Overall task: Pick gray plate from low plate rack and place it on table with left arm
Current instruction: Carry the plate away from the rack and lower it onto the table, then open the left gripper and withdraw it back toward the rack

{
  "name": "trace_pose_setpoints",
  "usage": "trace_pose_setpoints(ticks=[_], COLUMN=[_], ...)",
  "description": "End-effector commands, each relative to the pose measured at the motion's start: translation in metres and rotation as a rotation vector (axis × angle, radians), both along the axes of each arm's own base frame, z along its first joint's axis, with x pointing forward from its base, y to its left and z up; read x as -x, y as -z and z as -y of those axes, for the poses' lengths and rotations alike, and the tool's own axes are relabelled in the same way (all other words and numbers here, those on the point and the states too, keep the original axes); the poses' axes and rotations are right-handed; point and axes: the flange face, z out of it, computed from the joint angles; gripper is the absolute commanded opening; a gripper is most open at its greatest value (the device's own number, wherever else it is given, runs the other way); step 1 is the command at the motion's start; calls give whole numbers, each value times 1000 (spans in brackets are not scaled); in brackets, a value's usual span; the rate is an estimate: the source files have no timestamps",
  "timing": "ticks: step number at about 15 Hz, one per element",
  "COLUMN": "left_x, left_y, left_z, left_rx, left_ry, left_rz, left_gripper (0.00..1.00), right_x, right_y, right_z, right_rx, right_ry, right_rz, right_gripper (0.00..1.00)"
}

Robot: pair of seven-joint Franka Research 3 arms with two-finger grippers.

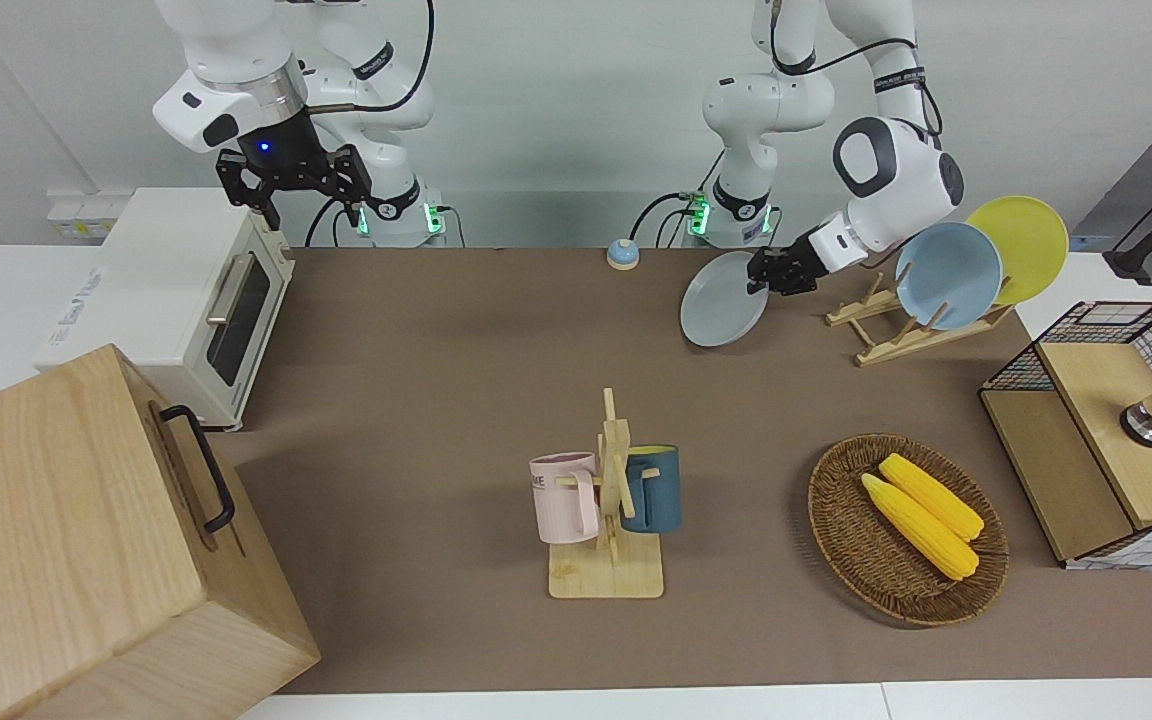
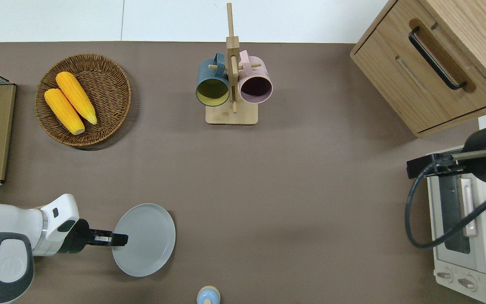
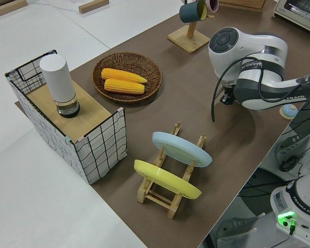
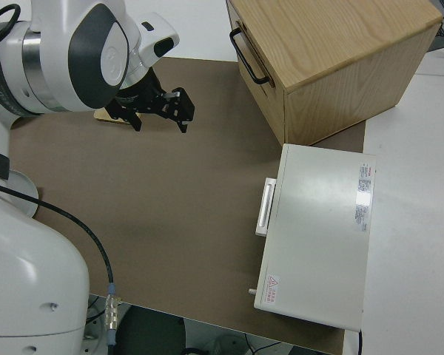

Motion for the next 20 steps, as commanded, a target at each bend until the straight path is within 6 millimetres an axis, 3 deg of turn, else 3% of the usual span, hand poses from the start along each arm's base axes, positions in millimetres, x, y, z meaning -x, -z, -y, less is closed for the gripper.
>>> trace_pose_setpoints(ticks=[1,5,7,9,11,16,20], left_x=[-4,-6,-7,-10,-13,-25,-35], left_y=[26,30,28,23,18,-1,-44], left_z=[-7,-8,-8,-9,-12,-21,-32], left_rx=[15,7,2,-18,-32,-63,-145], left_ry=[28,38,43,55,60,75,37], left_rz=[30,35,41,49,58,96,143], left_gripper=[0,12,364,524,997,998,998], right_x=[3,3,3,2,3,3,3], right_y=[-3,-3,-3,-3,-3,-3,-3], right_z=[-1,-1,-1,0,-1,-1,-1], right_rx=[-6,-6,-6,-6,-6,-6,-6], right_ry=[0,0,0,1,0,0,-2], right_rz=[-7,-7,-7,-7,-7,-7,-7], right_gripper=[990,990,987,990,990,987,990])
